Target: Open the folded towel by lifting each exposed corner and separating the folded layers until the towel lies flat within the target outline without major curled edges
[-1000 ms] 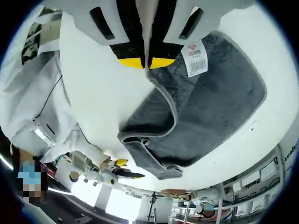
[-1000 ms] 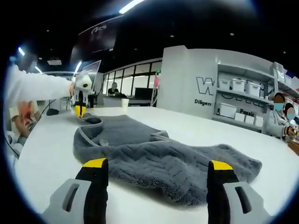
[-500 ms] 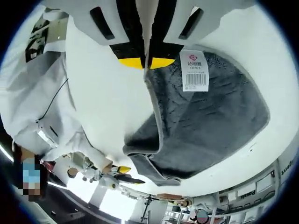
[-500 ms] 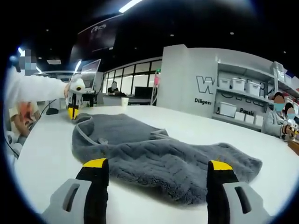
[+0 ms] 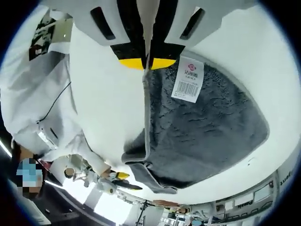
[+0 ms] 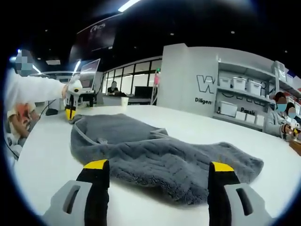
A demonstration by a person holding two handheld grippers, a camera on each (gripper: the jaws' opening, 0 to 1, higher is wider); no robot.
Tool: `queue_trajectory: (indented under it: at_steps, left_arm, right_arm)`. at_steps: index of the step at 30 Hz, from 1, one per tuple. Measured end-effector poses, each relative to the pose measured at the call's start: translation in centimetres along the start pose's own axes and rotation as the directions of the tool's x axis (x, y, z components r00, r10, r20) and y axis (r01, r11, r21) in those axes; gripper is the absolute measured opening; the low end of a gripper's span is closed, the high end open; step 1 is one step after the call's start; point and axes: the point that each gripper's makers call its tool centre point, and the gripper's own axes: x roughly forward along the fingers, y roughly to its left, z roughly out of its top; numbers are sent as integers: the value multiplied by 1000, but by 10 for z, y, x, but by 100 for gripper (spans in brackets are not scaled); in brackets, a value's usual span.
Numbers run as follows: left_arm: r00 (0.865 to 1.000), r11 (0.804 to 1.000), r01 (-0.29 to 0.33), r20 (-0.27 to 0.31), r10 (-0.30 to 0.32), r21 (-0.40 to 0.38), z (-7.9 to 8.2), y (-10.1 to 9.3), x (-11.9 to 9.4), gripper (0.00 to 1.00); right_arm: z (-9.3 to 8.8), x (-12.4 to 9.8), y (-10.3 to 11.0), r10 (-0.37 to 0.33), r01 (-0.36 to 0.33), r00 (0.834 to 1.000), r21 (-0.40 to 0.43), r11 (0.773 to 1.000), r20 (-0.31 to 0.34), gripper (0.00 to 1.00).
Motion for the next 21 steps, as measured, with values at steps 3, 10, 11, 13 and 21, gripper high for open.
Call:
queue_trajectory:
  at_steps: [3,10,11,13,21]
  left_arm:
    - [1000,1000,11,-6,-11,-15,-3,-3,0,3]
    - [999,999,22,-35,-24,-45,-12,-5,-3,3]
    - [999,999,14,-41,-16,-45,-14,-3,-4,3]
    - [999,999,6,-44,-8,-47,-15,-1,-6,4]
    - [998,997,-40,-45,37,-67,-22,10,-16,4]
  right_arm:
    - [-1,0,0,0,0,1000,1,1000,-3,86]
    - [-2,0,-1,-3,3,1000,6,1000,-5,86]
    - [-2,0,-1,-3,3,1000,7,1000,-5,86]
    - [-2,0,-2,-4,4,1000,9,1000,-4,85]
    - [-3,0,-3,-5,5,1000,13,1000,-10,85]
